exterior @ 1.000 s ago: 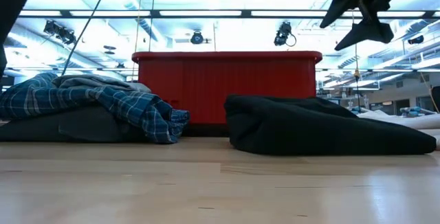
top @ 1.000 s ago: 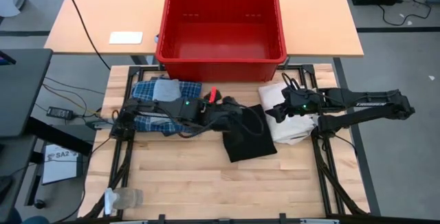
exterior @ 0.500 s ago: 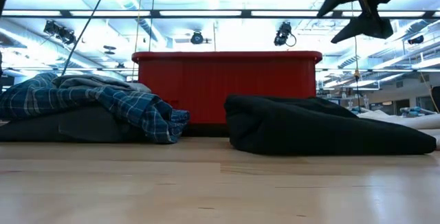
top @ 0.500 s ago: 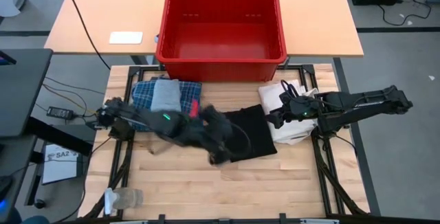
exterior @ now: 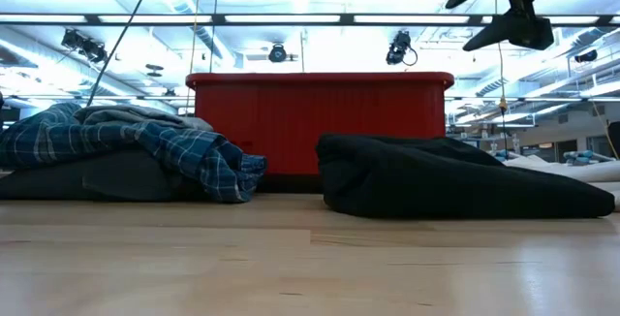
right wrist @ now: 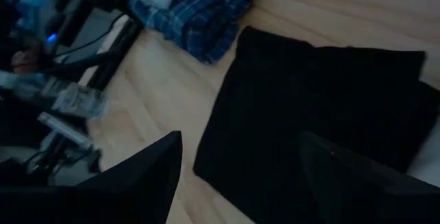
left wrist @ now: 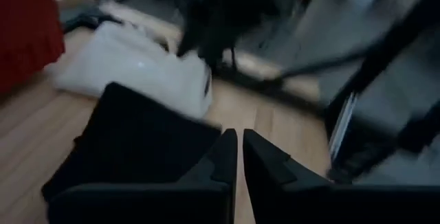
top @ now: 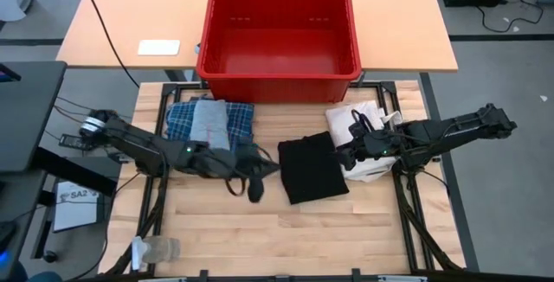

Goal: Fold Laundry from Bin
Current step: Stack the black shirt on top of the gray shirt

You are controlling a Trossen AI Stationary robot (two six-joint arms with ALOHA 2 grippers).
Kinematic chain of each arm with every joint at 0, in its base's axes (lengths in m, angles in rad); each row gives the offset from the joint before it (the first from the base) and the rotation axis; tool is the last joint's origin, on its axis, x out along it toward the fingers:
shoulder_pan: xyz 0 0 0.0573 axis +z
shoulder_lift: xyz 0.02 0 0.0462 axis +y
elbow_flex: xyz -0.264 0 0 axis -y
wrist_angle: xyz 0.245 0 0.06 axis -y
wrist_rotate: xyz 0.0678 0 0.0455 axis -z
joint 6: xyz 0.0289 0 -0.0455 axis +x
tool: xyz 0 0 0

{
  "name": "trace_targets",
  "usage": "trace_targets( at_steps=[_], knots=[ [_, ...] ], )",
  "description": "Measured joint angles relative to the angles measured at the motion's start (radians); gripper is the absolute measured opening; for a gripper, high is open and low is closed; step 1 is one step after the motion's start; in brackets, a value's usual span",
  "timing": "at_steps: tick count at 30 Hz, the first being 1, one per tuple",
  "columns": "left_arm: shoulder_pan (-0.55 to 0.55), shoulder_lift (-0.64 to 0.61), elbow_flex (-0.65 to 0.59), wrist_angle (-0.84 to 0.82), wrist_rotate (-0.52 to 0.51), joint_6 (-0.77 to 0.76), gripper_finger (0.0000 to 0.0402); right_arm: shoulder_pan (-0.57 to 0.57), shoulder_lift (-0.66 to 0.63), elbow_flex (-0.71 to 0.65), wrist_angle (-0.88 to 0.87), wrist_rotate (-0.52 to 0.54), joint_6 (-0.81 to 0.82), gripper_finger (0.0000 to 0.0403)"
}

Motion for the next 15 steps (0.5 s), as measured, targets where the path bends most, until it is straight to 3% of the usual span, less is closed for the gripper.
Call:
trace_targets(
  at_steps=[2, 5, 9, 11, 15],
  knots=[
    [0.021, -0.054, -0.171, 0.242, 0.030, -0.042, 0.0031, 0.016, 0.017, 0.000, 0.001, 0.034, 0.023, 0.0296],
    [0.055, -0.038, -0.411, 0.646, 0.107, -0.097, 0.0031, 0.034, 0.062, 0.000, 0.043, 0.072, 0.048, 0.0284],
    [0.104, 0.069, -0.548, 1.011, 0.098, -0.073, 0.0032, 0.037, 0.143, 0.000, 0.115, 0.074, 0.056, 0.0249],
    [0.126, 0.117, -0.548, 1.051, 0.103, -0.036, 0.0032, 0.030, 0.183, 0.000, 0.143, 0.070, 0.057, 0.0223],
    [0.164, 0.177, -0.482, 0.970, 0.175, 0.016, 0.0032, -0.012, 0.249, 0.000, 0.148, 0.056, 0.084, 0.0165]
  ],
)
